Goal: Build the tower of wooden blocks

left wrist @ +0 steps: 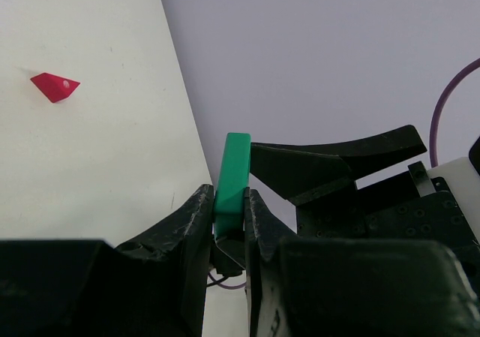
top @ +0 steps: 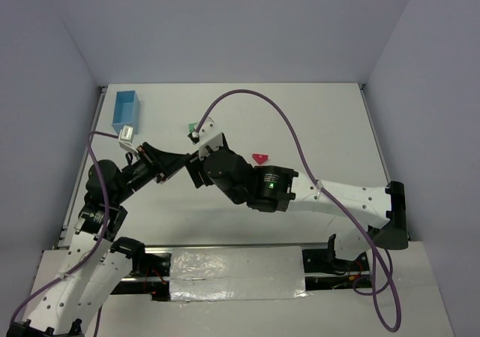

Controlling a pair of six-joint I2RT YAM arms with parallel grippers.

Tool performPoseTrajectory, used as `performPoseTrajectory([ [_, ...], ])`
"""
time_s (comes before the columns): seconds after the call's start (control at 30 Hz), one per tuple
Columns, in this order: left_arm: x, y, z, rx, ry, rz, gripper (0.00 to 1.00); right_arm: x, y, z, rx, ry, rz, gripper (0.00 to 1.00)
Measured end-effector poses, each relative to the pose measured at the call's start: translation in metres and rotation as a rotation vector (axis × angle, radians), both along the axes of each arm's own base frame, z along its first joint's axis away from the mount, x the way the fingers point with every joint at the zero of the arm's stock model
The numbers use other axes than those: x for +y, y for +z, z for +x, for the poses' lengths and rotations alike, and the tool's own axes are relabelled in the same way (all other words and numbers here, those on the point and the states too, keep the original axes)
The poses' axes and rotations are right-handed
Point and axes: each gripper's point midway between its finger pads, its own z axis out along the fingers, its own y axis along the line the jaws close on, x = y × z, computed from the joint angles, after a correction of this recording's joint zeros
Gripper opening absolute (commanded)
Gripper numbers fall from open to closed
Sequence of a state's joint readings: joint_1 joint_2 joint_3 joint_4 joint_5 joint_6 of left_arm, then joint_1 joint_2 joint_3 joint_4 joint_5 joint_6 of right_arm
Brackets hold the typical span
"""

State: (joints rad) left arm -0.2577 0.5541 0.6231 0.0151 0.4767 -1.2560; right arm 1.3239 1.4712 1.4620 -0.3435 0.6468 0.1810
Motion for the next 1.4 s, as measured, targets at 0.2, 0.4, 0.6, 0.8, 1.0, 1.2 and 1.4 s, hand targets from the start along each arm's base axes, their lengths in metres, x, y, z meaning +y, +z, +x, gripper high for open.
performPoseTrajectory([
  [0.2, 0.001, -0.004, 0.002, -0.017, 0.004, 0.042, 0.88, 0.002, -0.005, 0.003, 0.012, 0.024, 0.008, 0.34],
  [0.4, 0.021, 0.003, 0.016, -0.029, 0.14, 0.197, 0.99, 0.001, -0.014, 0.011, 0.035, 0.022, 0.016, 0.35],
  [0.6, 0.111, 0.014, 0.036, 0.039, 0.619, 0.457, 0.99, -0.01, -0.023, 0.045, 0.094, -0.059, 0.06, 0.36],
  [0.8, 0.166, -0.009, 0.014, 0.041, 0.81, 0.699, 1.0, 0.006, -0.081, 0.118, 0.211, -0.188, 0.015, 0.35],
  [1.0, 0.161, -0.075, 0.006, 0.051, 0.659, 0.903, 1.0, 0.031, -0.138, 0.18, 0.281, -0.281, -0.076, 0.36],
  [1.2, 0.15, -0.076, -0.006, -0.072, 0.593, 0.89, 1.0, 0.047, -0.146, 0.23, 0.294, -0.324, -0.051, 0.37],
  [1.4, 0.142, -0.072, 0.0, -0.108, 0.553, 0.892, 0.99, 0.037, -0.163, 0.253, 0.314, -0.35, -0.054, 0.4],
])
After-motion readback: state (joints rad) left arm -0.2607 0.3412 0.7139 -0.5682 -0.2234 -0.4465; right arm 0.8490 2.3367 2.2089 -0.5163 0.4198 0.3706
